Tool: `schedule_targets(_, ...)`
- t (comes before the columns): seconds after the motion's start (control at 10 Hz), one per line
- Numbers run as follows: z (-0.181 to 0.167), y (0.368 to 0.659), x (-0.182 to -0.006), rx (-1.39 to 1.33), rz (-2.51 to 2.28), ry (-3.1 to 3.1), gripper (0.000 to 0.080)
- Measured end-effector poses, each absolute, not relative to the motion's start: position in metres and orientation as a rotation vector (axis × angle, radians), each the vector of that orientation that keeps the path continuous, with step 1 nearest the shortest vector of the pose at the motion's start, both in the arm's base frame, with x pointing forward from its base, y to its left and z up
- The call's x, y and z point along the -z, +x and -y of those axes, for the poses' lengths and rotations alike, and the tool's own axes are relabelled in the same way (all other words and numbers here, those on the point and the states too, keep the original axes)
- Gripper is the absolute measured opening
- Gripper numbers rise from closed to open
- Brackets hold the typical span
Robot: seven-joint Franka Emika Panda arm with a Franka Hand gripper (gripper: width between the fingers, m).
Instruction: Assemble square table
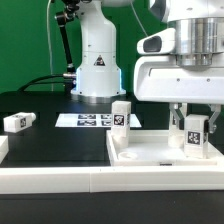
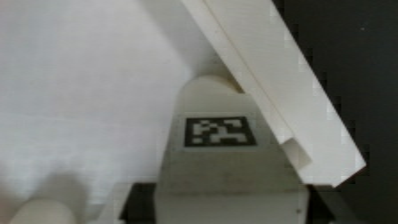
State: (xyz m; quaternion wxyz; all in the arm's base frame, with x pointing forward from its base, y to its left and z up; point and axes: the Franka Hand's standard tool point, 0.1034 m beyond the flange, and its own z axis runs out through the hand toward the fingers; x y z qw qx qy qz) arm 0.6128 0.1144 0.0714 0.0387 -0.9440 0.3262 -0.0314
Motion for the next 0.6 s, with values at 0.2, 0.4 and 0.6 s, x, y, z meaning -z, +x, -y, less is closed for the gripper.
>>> schedule_targets(0.2, -0.1144, 0.6096, -0.0711, 0.071, -1.407, -2.695, 0.0290)
schedule_targets(0.4, -0.1153, 0.6090, -0.0707, 0.049, -1.688, -2.516, 0.0290)
schedule_targets(0.6, -0.1157, 0.6092, -0.0706, 0.034, -1.904, -2.344, 0.0290)
